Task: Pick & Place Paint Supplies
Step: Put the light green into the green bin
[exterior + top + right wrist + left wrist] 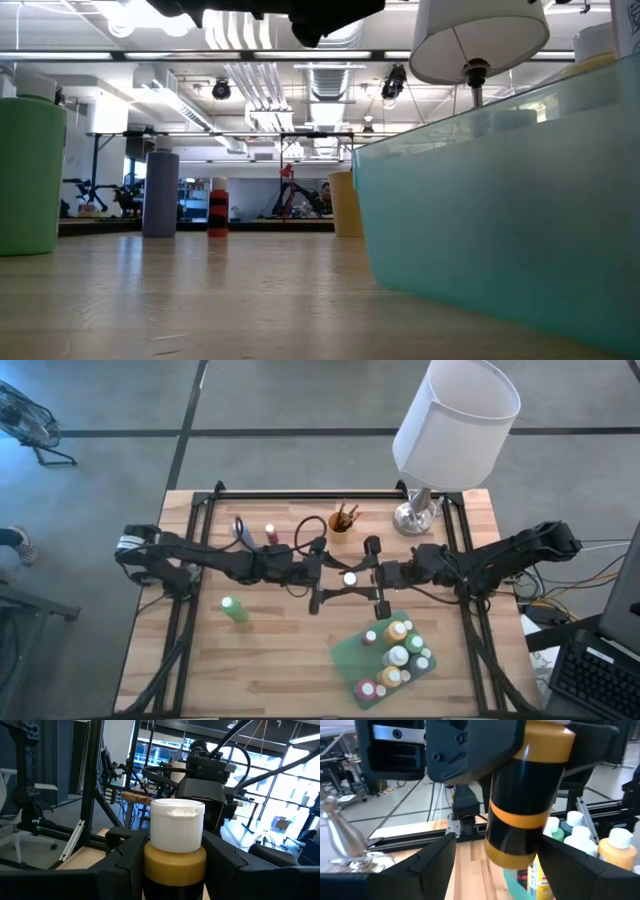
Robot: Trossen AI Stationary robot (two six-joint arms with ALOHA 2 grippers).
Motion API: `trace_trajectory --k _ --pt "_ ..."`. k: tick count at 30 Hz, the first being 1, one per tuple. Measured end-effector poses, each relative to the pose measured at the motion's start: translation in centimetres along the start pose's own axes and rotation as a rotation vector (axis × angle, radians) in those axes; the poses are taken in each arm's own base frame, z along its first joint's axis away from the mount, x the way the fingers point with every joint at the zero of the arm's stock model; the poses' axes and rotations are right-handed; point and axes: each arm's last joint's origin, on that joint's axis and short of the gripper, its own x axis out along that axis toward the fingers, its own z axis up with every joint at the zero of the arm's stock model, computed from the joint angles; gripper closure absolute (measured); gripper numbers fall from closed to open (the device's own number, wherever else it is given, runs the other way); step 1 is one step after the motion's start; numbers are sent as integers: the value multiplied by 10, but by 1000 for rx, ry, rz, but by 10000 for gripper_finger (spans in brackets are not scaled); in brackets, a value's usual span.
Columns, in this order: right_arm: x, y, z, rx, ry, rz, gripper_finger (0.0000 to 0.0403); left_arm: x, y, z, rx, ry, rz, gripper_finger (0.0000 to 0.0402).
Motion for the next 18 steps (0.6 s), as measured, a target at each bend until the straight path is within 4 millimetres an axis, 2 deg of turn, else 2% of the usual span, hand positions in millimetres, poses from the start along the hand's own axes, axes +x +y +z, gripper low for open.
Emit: trace_trajectory --k 11,18 --pt "0 0 0 -8 1 4 259 5 -2 8 3 -98 -80 124" --pt "0 0 0 -19 -1 3 259 5 -3 7 5 -103 -110 133"
